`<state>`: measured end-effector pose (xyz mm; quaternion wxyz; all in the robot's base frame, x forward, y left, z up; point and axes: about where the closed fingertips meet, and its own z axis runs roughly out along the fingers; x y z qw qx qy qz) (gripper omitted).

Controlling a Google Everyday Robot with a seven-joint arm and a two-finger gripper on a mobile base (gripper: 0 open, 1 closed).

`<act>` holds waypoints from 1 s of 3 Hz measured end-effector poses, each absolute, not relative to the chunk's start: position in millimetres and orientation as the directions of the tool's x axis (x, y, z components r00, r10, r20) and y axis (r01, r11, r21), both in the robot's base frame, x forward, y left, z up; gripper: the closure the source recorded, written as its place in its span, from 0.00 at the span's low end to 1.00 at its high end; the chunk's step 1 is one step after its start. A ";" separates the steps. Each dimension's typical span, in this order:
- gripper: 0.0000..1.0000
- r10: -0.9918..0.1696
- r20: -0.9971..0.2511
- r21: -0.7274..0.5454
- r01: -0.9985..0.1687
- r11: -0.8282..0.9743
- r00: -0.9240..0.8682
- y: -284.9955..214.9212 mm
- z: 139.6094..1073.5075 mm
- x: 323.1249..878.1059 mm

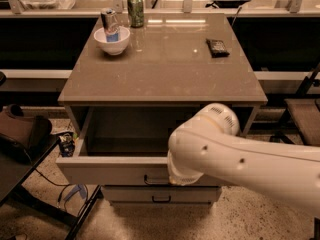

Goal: Open top drawer

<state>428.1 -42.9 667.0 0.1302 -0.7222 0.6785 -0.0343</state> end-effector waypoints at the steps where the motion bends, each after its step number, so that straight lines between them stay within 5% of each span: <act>1: 1.00 -0.983 -0.167 -0.317 -0.948 -0.016 0.073 -70.1 736.9 449.0; 3: 1.00 -0.965 -0.204 -0.413 -0.908 -0.066 0.163 -95.9 788.8 500.0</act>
Offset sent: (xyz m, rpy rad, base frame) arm 0.0884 -0.0647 0.1641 0.1263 -0.2446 0.1021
